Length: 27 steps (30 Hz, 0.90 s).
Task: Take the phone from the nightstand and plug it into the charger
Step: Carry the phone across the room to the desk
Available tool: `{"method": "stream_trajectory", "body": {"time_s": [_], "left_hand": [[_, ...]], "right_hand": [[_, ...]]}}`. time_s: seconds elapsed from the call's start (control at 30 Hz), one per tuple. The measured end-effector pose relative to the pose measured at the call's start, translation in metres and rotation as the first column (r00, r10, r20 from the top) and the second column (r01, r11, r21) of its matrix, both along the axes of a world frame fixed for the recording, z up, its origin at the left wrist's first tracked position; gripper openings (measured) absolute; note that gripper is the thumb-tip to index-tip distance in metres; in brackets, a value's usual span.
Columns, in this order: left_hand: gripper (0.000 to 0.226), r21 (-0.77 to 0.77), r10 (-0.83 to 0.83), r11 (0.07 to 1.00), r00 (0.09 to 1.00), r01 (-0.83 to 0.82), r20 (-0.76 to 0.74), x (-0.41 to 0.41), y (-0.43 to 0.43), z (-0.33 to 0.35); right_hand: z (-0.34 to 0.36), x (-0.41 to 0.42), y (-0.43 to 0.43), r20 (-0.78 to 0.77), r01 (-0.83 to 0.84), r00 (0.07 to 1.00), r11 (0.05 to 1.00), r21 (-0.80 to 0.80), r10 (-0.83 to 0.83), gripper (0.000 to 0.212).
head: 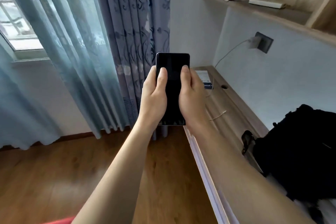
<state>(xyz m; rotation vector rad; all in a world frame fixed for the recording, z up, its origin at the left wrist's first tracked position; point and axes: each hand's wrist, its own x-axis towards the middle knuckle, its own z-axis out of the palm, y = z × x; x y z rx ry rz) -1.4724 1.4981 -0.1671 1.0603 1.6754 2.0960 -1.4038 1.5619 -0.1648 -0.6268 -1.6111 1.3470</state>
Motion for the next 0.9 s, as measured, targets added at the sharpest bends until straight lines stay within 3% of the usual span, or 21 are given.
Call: {"method": "stream_trajectory", "body": {"time_s": [0.17, 0.37, 0.5, 0.77, 0.9], "left_hand": [[0.027, -0.018, -0.139, 0.99, 0.99, 0.138, -0.028, -0.061, 0.065, 0.007], [0.028, -0.093, -0.341, 0.935, 0.939, 0.343, 0.033, -0.072, 0.161, -0.021], [0.029, -0.18, -0.473, 0.856, 0.875, 0.484, 0.101, -0.07, 0.233, -0.045], [0.033, -0.393, -0.598, 0.736, 0.802, 0.551, 0.005, -0.068, 0.357, -0.091], [0.027, -0.452, -0.674, 0.628, 0.733, 0.633, 0.09, -0.053, 0.404, -0.118]], "right_hand": [[0.006, -0.05, 0.054, 0.004, 0.164, 0.987, 0.986, 0.024, -0.164, 0.034], [-0.02, -0.047, 0.133, 0.077, 0.34, 0.939, 0.94, -0.033, -0.336, 0.037], [-0.049, -0.038, 0.2, 0.094, 0.477, 0.876, 0.878, -0.037, -0.472, 0.038], [-0.108, -0.026, 0.314, 0.172, 0.679, 0.734, 0.715, -0.165, -0.657, 0.045], [-0.132, -0.003, 0.343, 0.291, 0.728, 0.684, 0.652, -0.213, -0.669, 0.049]]}}
